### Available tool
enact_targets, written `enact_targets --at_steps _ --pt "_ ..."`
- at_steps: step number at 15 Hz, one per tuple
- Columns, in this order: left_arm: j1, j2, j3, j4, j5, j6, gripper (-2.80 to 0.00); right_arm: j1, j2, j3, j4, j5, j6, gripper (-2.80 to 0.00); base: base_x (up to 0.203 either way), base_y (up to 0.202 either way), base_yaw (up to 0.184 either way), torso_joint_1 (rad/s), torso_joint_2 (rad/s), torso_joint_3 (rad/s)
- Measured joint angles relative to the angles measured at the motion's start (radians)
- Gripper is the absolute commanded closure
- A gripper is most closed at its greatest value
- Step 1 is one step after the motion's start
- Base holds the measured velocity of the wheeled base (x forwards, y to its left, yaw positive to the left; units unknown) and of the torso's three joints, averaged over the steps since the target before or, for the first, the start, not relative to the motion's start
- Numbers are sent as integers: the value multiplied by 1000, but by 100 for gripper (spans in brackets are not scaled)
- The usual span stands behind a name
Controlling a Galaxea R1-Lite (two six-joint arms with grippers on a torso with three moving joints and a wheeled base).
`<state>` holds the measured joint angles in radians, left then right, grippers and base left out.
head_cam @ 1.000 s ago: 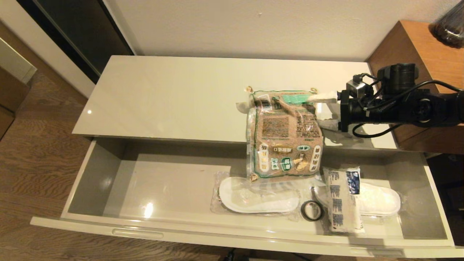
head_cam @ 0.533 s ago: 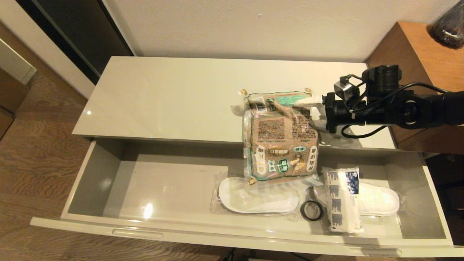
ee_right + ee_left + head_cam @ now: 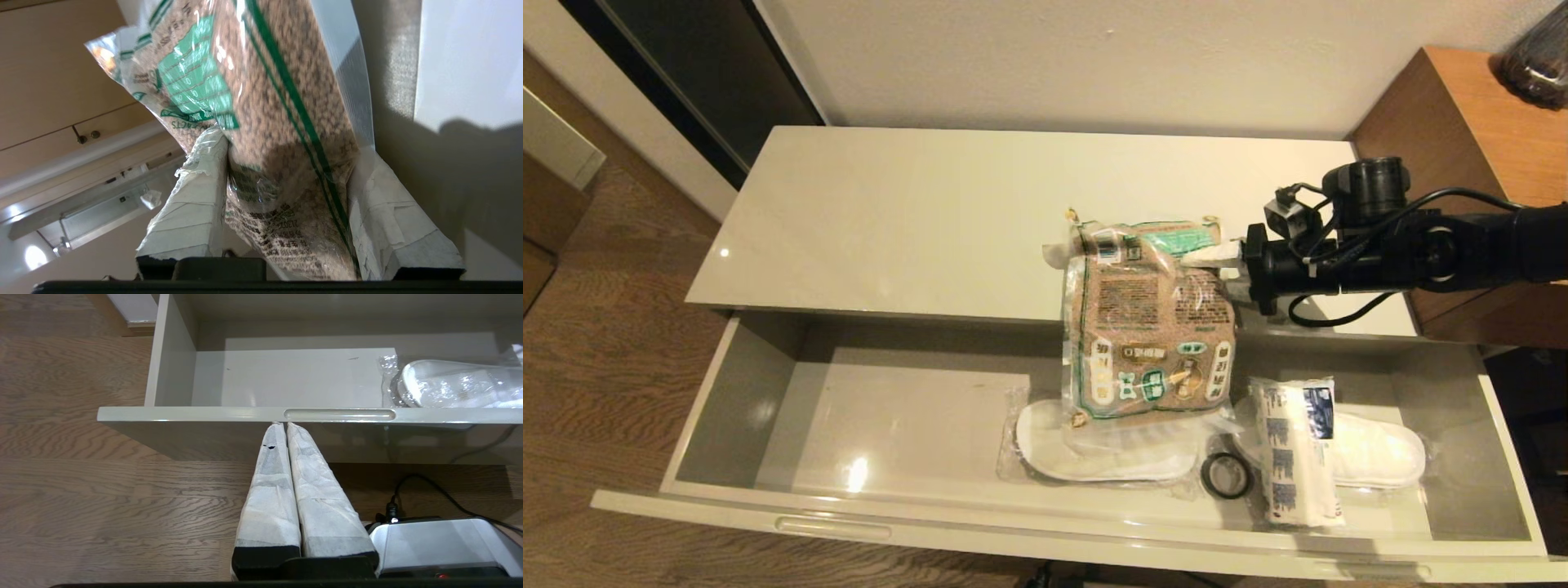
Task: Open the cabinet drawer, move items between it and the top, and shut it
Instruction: Pick up the solid drinks on the table, then put the solid drinks in the drawer
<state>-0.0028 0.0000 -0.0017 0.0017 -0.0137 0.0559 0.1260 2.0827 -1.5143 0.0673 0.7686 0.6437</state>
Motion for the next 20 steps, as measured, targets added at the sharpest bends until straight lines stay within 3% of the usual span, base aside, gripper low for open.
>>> enact_targets --at_steps 4,13,15,17,20 --pt "0 0 0 0 0 8 0 -1 -132 13 171 -69 -17 0 0 0 0 0 0 0" --pt "0 0 0 -3 -12 44 0 -1 -628 193 565 -167 -130 0 0 0 0 0 0 0" --pt "-1 0 0 -3 -15 58 0 0 -724 206 708 -194 -182 0 0 0 0 0 0 0" --pt "-1 0 0 -3 -15 59 0 0 -790 241 844 -270 -249 0 0 0 0 0 0 0" --pt "0 0 0 -3 -17 60 0 0 -843 391 835 -339 -267 0 0 0 0 0 0 0"
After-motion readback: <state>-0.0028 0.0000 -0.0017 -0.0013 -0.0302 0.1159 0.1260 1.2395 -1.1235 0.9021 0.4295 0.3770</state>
